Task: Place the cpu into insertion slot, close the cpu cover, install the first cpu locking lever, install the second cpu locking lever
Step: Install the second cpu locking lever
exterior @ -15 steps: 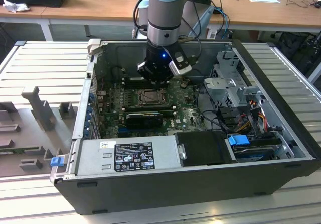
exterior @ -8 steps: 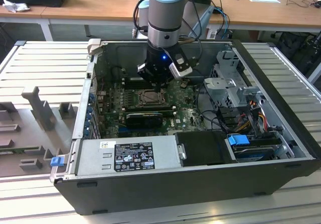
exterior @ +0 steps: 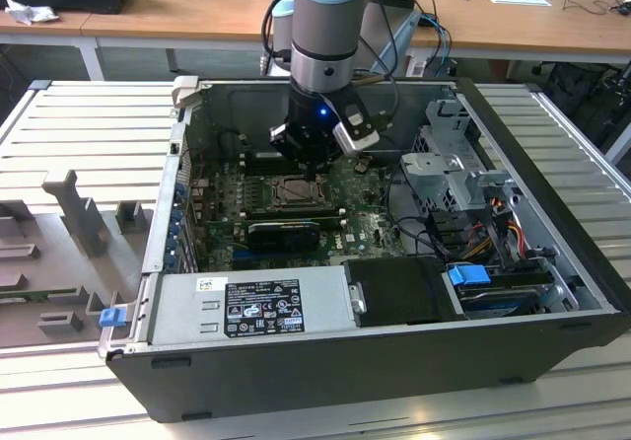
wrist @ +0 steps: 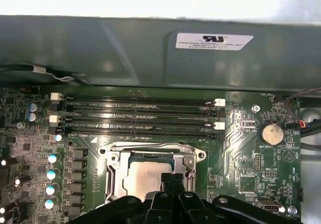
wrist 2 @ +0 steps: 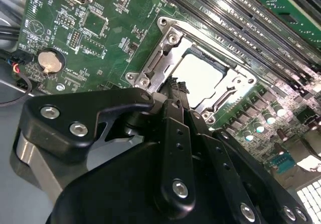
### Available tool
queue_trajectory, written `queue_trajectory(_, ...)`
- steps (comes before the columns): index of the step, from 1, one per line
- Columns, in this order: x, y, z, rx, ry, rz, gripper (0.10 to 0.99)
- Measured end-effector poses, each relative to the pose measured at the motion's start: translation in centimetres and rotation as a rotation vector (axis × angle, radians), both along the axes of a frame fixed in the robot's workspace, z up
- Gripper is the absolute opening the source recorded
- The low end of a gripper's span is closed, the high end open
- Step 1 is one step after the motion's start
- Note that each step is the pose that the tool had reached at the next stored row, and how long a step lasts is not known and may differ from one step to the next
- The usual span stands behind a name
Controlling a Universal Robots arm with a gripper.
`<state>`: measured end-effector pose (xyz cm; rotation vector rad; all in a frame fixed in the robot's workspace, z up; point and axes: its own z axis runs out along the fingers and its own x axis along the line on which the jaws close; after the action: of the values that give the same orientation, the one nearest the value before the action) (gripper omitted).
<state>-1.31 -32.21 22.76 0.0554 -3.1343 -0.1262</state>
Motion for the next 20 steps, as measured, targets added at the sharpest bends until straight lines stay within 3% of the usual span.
queue_trajectory(5,0.0,-0.43,0.08,-0.001,0.0,0.0,0.106)
queue_trajectory(10,0.0,-1.9,0.08,-0.004,0.0007,0.0,0.106)
queue_trajectory(15,0.0,-2.2,0.28,-0.004,0.0008,-0.001,0.106)
queue_trajectory(20,0.0,-3.45,0.28,-0.004,0.001,-0.001,0.106)
